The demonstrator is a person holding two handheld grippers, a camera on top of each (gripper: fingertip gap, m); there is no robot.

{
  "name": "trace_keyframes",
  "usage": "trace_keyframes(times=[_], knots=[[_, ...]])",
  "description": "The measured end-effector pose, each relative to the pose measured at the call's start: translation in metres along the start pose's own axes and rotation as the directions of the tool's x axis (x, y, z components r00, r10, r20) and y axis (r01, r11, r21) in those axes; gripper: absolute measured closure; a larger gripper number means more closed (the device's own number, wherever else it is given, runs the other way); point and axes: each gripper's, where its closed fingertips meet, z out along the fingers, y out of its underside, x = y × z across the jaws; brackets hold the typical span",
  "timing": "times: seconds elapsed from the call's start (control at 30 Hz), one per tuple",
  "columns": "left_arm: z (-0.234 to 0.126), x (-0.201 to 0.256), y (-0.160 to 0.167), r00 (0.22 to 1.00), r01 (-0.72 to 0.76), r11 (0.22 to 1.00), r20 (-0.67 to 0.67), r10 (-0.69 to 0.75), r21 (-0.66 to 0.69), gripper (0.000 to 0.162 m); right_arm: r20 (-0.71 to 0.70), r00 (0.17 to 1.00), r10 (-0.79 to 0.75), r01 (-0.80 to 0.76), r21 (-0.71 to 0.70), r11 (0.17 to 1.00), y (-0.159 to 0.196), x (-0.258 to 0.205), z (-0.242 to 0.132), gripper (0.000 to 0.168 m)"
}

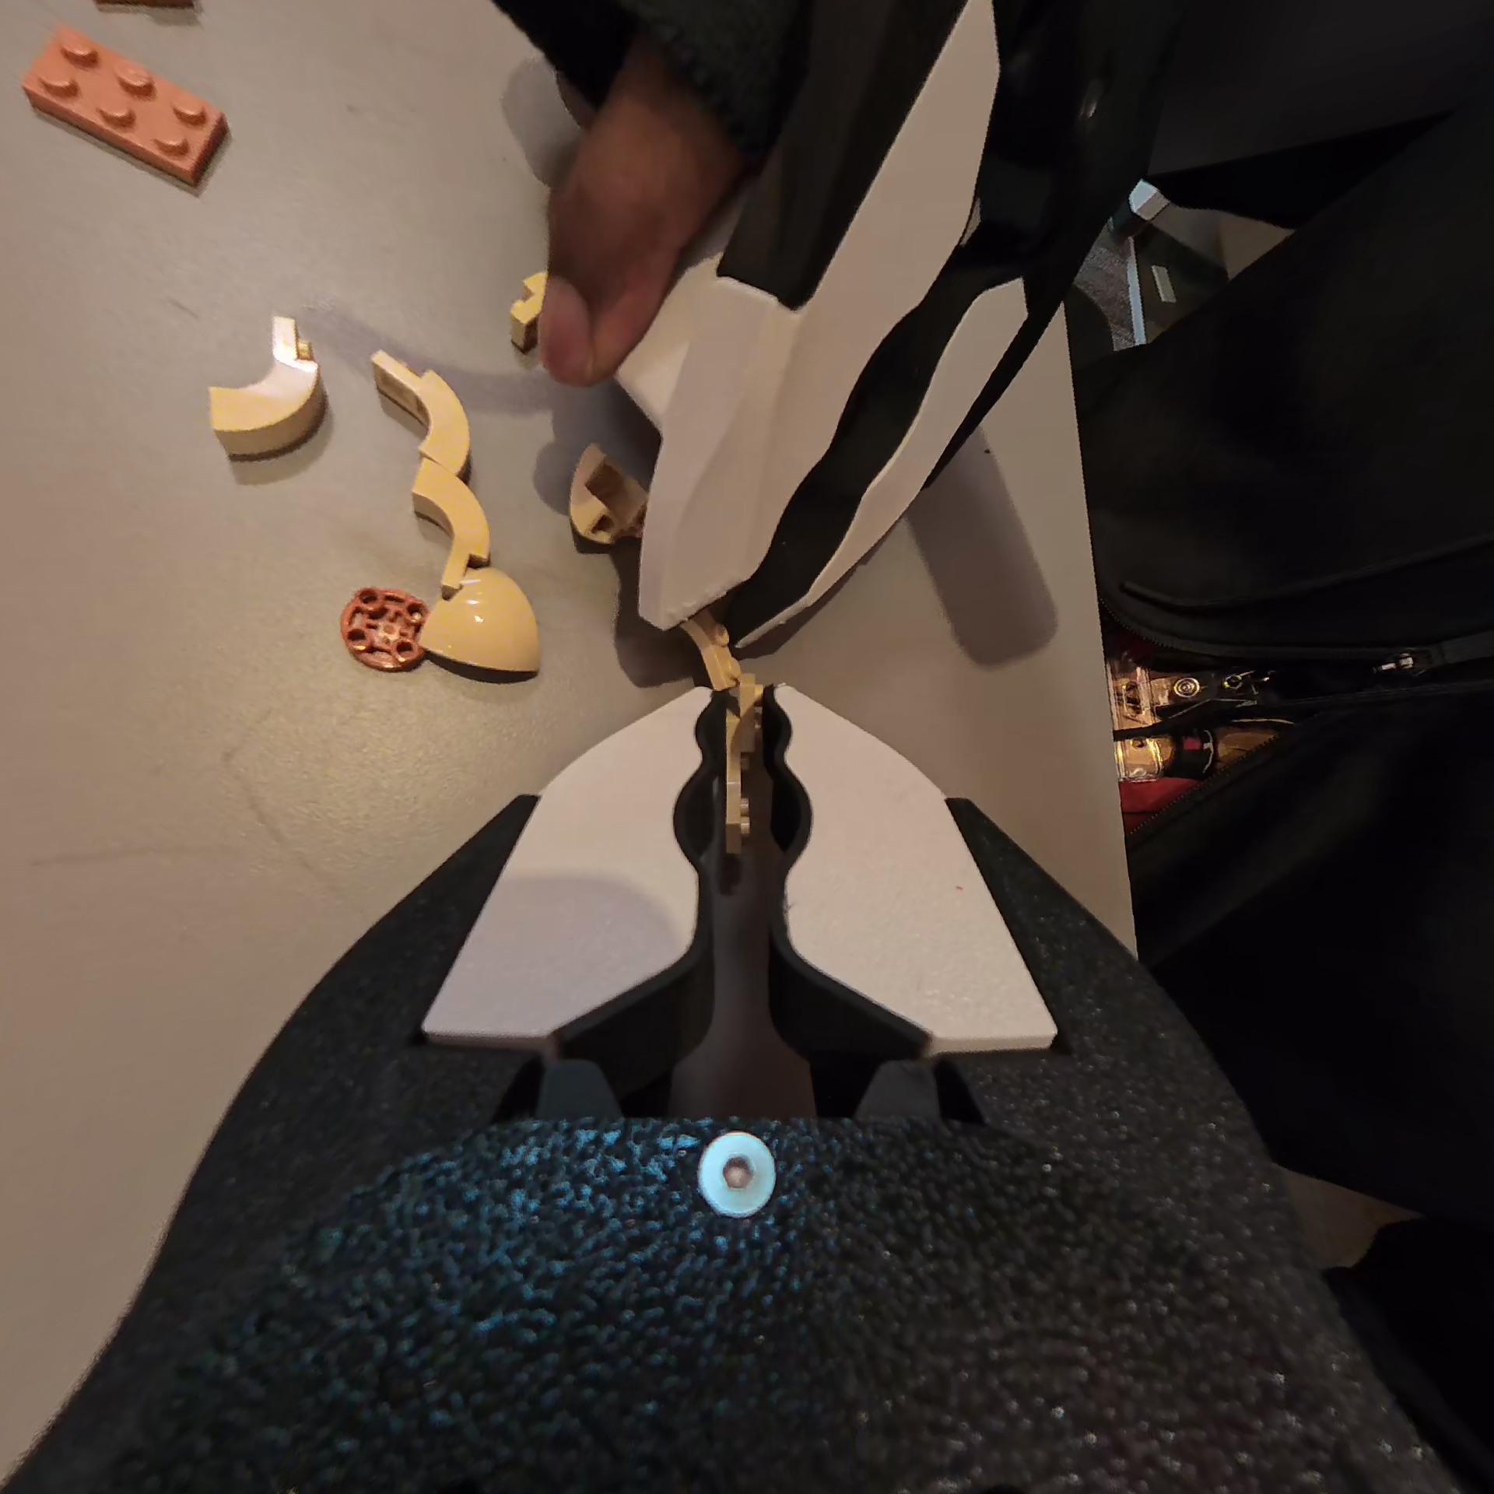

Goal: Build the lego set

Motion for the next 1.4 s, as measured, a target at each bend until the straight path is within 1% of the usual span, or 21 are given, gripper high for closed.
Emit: trace_keyframes(times=[0.2,0.47,0.67,0.97,1.4], knots=[[0.000,-0.004,0.000,0.999,-0.001,1.000,0.038,0.001,-0.005,0.153,-0.057,0.998,-0.033,0.034,0.012,0.999,-0.002,0.002,-0.001,0.145],[-0.001,-0.006,-0.001,0.998,-0.032,0.999,0.058,0.032,0.010,0.151,-0.088,0.995,-0.049,0.053,0.038,0.998,-0.008,0.003,-0.002,0.146],[-0.002,-0.009,-0.003,0.993,-0.093,0.995,0.073,0.091,0.027,0.151,-0.117,0.990,-0.081,0.088,0.052,0.995,-0.007,0.006,-0.003,0.147],[-0.003,-0.014,-0.004,0.972,-0.198,0.980,0.132,0.195,0.010,0.150,-0.166,0.960,-0.227,0.238,0.049,0.970,-0.007,0.005,-0.002,0.147],[-0.005,-0.011,-0.003,0.919,-0.354,0.934,0.170,0.356,-0.043,0.150,-0.191,0.940,-0.283,0.302,0.081,0.950,-0.013,0.004,-0.004,0.148]])
